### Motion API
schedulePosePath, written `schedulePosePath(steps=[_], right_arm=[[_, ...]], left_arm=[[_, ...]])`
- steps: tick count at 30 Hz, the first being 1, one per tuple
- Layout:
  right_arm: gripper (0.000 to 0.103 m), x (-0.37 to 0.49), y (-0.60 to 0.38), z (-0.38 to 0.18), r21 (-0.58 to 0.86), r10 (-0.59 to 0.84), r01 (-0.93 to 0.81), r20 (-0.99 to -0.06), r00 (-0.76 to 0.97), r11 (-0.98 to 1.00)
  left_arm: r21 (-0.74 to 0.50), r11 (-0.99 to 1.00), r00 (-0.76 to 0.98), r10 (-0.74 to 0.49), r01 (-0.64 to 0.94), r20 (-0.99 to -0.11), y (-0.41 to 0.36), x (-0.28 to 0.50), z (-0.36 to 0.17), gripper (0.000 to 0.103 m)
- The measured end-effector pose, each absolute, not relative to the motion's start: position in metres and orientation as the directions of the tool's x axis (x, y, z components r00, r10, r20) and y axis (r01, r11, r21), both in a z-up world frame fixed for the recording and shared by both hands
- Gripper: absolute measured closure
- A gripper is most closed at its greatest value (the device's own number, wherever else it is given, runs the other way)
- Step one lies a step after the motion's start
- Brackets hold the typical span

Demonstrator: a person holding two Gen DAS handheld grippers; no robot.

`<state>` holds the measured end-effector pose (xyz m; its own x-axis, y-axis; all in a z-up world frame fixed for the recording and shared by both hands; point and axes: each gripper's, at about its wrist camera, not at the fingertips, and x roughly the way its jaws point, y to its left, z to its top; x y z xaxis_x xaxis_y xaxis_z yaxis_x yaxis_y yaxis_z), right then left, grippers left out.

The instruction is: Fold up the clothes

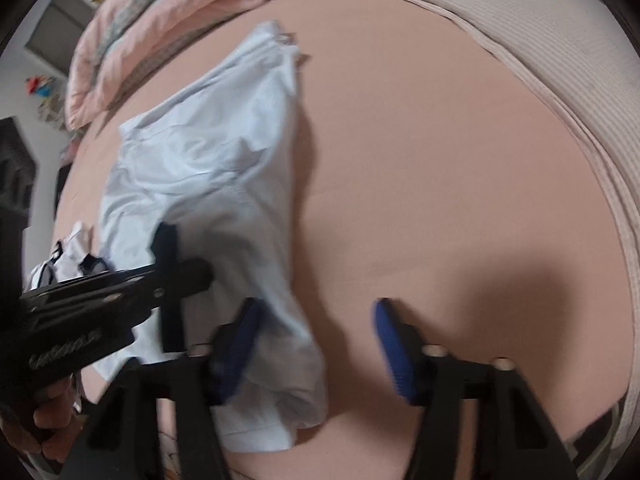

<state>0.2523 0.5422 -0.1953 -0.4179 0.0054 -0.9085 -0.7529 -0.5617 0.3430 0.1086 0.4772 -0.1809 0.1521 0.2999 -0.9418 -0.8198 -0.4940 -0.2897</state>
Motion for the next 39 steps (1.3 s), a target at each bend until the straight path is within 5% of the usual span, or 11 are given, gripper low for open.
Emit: schedulePosePath(steps=[2, 5, 28, 33, 37, 39], right_arm=[[0.081, 0.25, 0.54, -0.197, 0.343, -0.001, -0.752, -0.91, -0.414, -0.563], [0.086, 0.247, 0.536, -0.201, 0.343, -0.01, -0.751, -0.913, -0.409, -0.565], [0.089, 0.254, 0.527, -0.203, 0.232, 0.042, -0.771, -0.947, -0.317, -0.593], [0.083, 0.256, 0.523, -0.196, 0.223, 0.057, -0.741, -0.941, -0.333, -0.633], [0.048, 0.263, 0.518, -0.18, 0.189, 0.107, -0.755, -0.94, -0.324, -0.628], [0.044, 0.27, 0.516, -0.17, 0.236, 0.096, -0.757, -0.926, -0.365, -0.609]], left_arm=[[-0.289, -0.499, 0.153, 0.296, -0.817, -0.943, 0.473, 0.107, -0.182, 0.093], [-0.272, -0.5, 0.148, 0.274, -0.822, -0.95, 0.472, 0.109, -0.185, 0.094], [-0.26, -0.538, 0.174, 0.207, -0.802, -0.963, 0.458, 0.108, -0.196, 0.095], [-0.242, -0.512, 0.177, 0.173, -0.824, -0.969, 0.455, 0.112, -0.188, 0.095], [-0.237, -0.5, 0.186, 0.151, -0.833, -0.971, 0.446, 0.114, -0.178, 0.094], [-0.232, -0.492, 0.175, 0.161, -0.839, -0.971, 0.44, 0.115, -0.172, 0.093]])
